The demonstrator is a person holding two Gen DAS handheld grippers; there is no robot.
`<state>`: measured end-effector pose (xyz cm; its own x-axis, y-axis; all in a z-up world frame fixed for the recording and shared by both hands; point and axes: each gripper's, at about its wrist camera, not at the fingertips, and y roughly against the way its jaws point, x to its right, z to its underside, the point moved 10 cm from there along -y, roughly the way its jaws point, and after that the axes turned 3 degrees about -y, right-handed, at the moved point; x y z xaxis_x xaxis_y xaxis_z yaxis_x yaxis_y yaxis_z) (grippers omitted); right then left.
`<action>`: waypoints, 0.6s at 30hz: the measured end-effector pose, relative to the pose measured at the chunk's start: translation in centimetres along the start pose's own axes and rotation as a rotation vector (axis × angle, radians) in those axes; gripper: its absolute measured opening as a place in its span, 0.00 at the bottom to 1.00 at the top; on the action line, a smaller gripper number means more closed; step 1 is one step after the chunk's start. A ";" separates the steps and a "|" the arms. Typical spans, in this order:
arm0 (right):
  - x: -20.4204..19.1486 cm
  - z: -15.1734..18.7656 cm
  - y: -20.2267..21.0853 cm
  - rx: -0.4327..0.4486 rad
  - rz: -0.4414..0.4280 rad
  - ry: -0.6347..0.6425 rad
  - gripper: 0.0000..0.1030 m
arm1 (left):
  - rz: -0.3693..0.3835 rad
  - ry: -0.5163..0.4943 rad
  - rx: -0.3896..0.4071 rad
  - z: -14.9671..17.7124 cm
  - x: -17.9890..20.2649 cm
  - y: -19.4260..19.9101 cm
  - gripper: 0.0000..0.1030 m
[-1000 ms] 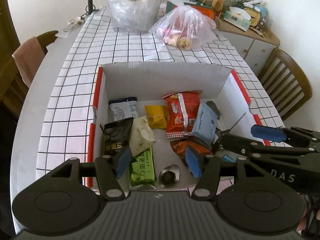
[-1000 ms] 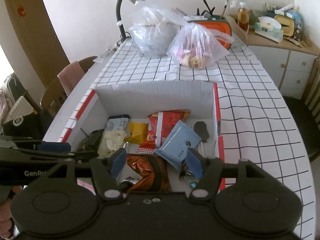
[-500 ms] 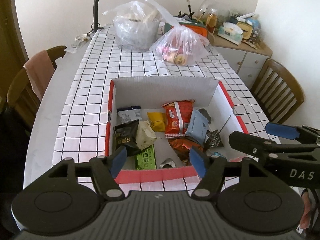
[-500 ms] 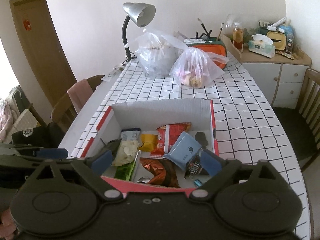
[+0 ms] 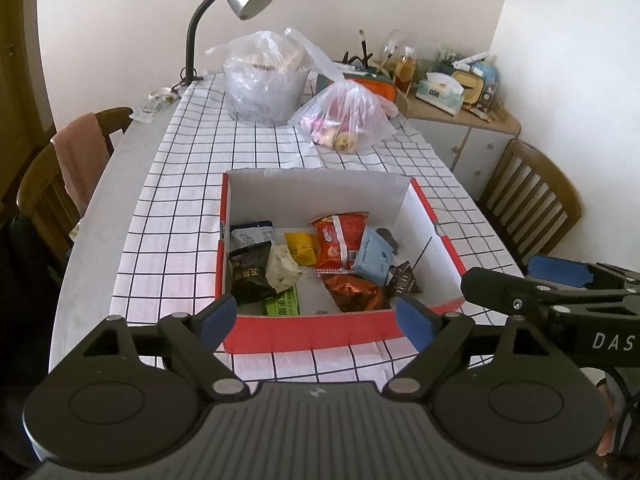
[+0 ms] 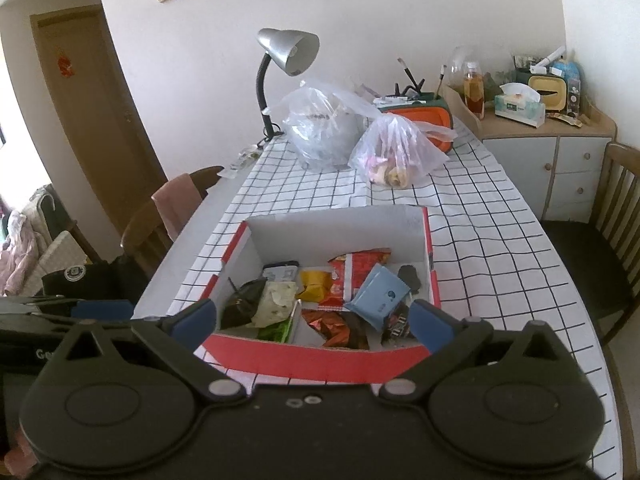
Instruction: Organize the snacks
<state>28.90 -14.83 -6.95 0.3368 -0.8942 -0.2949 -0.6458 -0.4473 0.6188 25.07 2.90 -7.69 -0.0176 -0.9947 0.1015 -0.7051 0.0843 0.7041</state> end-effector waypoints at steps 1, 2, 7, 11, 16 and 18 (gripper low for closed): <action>-0.1 0.1 0.3 0.004 -0.003 0.002 1.00 | -0.001 0.004 0.005 0.1 -0.1 0.3 0.89; -0.3 0.2 0.6 0.007 -0.007 0.004 1.00 | -0.001 0.008 0.008 0.2 -0.2 0.5 0.92; -0.9 0.2 2.0 0.030 -0.014 0.013 1.00 | 0.002 0.022 0.015 0.7 -0.4 1.8 0.97; -1.3 0.0 3.0 0.047 -0.014 0.023 1.00 | 0.000 0.022 0.029 0.8 -0.3 3.0 0.97; -1.6 -0.2 4.1 0.066 -0.003 0.052 1.00 | -0.033 0.022 0.042 1.0 -0.5 4.1 0.97; -1.7 -0.2 4.4 0.072 -0.003 0.061 1.00 | -0.035 0.036 0.043 1.1 -0.6 4.5 0.97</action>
<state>25.62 -15.31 -3.58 0.3790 -0.8909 -0.2505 -0.6917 -0.4525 0.5629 21.13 3.79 -5.37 0.0325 -0.9942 0.1030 -0.7347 0.0461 0.6768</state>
